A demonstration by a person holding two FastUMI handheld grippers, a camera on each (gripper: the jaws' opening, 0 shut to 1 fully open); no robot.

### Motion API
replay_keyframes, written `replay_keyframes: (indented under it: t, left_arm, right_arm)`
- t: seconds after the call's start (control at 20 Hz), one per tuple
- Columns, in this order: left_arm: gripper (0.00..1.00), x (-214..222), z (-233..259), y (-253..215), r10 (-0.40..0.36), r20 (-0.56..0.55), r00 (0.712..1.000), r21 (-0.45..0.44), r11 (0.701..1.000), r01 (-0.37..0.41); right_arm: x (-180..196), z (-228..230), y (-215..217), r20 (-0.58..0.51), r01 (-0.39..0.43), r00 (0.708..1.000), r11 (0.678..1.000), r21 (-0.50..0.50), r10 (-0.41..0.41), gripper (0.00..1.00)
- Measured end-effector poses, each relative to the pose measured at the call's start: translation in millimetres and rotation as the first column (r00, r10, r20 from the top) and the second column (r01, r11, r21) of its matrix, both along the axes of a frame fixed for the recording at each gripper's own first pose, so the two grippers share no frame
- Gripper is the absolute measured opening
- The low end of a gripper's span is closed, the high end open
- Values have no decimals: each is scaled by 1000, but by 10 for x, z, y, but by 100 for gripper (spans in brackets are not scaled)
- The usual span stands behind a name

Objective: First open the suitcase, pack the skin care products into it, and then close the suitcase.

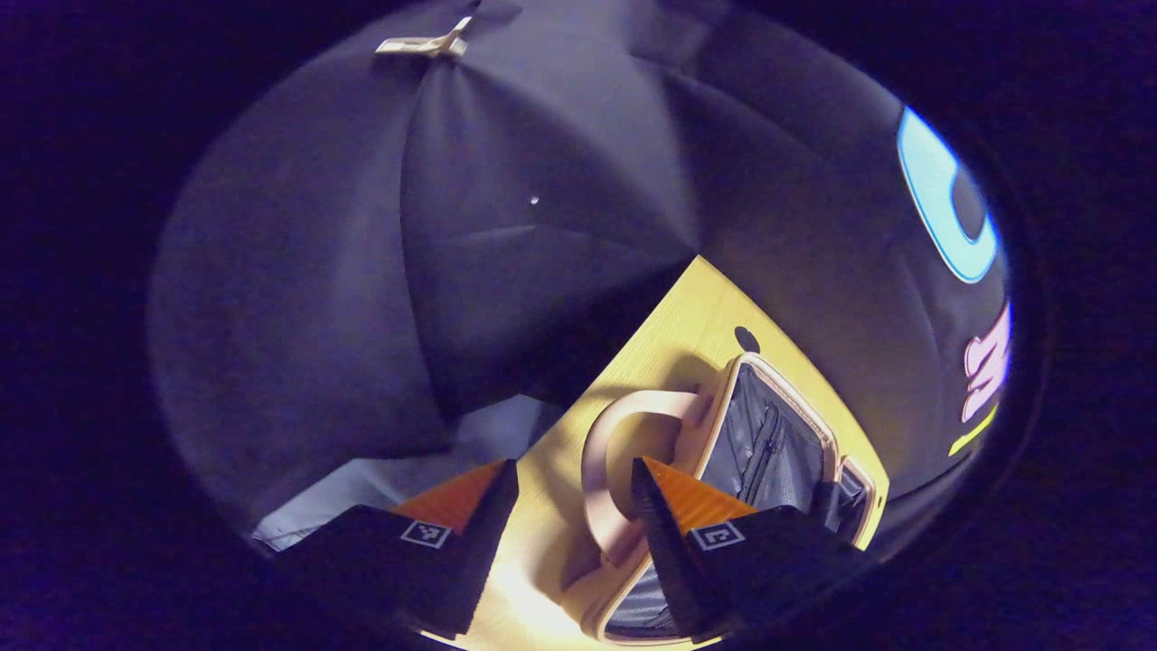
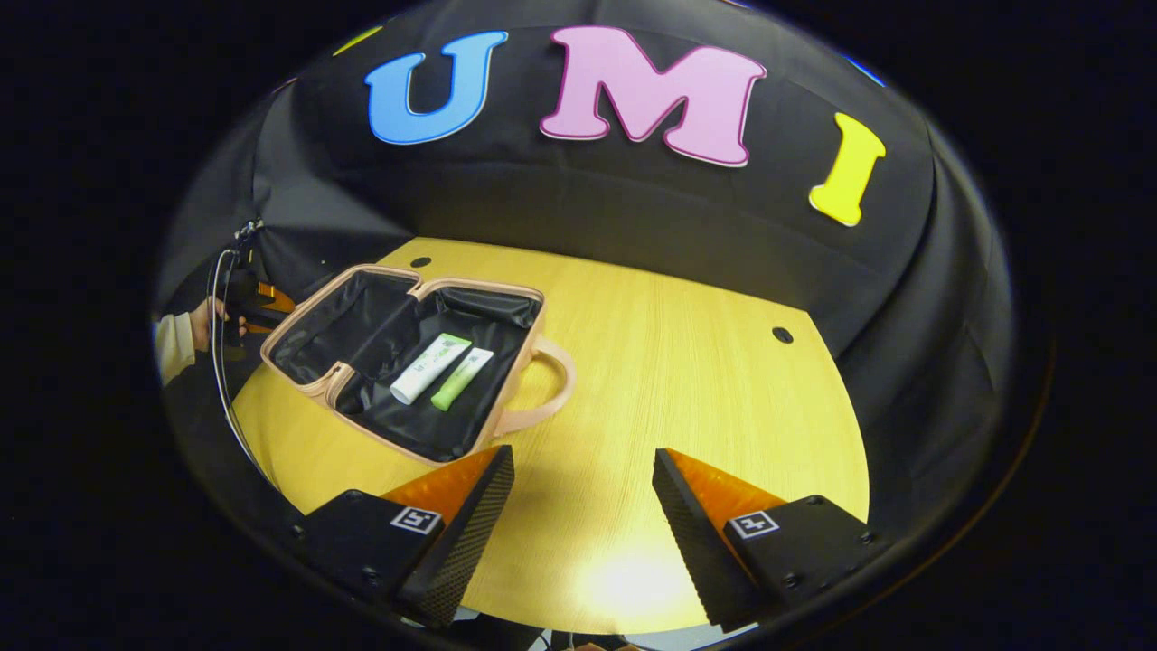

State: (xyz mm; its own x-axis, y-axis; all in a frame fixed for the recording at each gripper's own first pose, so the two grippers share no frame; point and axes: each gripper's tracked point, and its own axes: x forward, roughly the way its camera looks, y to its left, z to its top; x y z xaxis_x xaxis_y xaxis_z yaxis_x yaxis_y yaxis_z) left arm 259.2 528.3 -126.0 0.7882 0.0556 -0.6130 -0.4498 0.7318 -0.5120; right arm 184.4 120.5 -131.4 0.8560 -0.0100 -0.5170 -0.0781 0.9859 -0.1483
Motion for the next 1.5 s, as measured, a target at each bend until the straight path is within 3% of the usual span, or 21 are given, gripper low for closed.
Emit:
replay_keyframes:
  t: [0.15, 0.25, 0.3, 0.45, 0.65, 0.8, 0.95, 1.2, 1.35, 1.5]
  left_arm:
    - [63, 82, -122, -13, -23, -19, 1000, -35, 999, 22]
    - [35, 192, -166, -58, -5, -4, 1000, -83, 997, 5]
    - [27, 230, -188, -51, 29, 6, 1000, -99, 995, -28]
    - [15, 135, -56, -37, 51, 47, 998, -129, 991, -45]
    - [8, 52, 374, -5, 10, 100, 995, -18, 1000, -8]
    - [7, -94, 1062, -148, 15, 200, 980, 22, 1000, -20]
    - [6, -263, 1779, -515, -40, 289, 956, 99, 995, 12]
    - [6, -579, 2781, -1718, -259, 365, 894, 291, 944, 155]
    - [6, -690, 2977, -2412, -361, 363, 859, 350, 907, 233]
    - [6, -761, 2950, -3099, -418, 340, 842, 378, 881, 285]
  right_arm:
    - [-70, 42, -69, 24, 37, 999, 999, 19, -37, 98]
    - [-129, 46, -116, 22, 46, 999, 999, 18, -46, 98]
    - [-162, 55, -159, 20, 53, 998, 998, 14, -54, 98]
    - [-217, 92, -285, 30, 82, 996, 996, 23, -83, 98]
    - [-262, 67, -503, 23, 121, 992, 992, 43, -122, 98]
    - [-275, 119, -631, 37, 150, 988, 985, 82, -153, 98]
    - [-237, 228, -757, 67, 150, 985, 983, 109, -158, 98]
    - [-197, 435, -967, 126, 111, 984, 985, 130, -127, 98]
    - [-207, 558, -1182, 163, 89, 980, 987, 137, -111, 98]
    - [-244, 664, -1394, 199, 70, 974, 981, 179, -106, 97]
